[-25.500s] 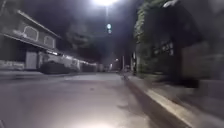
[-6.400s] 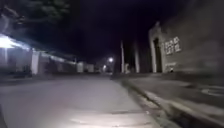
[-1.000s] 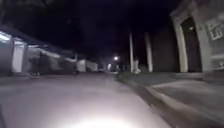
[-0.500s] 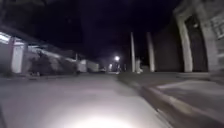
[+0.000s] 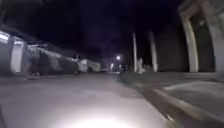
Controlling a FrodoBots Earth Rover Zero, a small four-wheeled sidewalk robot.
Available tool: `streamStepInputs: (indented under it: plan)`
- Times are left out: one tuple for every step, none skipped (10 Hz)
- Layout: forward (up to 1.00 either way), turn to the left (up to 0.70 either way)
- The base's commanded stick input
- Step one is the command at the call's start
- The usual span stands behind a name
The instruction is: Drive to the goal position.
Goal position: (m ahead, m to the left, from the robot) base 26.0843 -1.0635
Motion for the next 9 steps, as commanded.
streamStepInputs:
  plan:
    - [0.50,0.04]
    - [0.49,-0.03]
    - [0.49,-0.48]
    - [0.49,-0.33]
    - [0.49,-0.26]
    - [0.49,-0.45]
    - [0.49,-0.39]
    - [0.49,-0.48]
    - [0.49,-0.33]
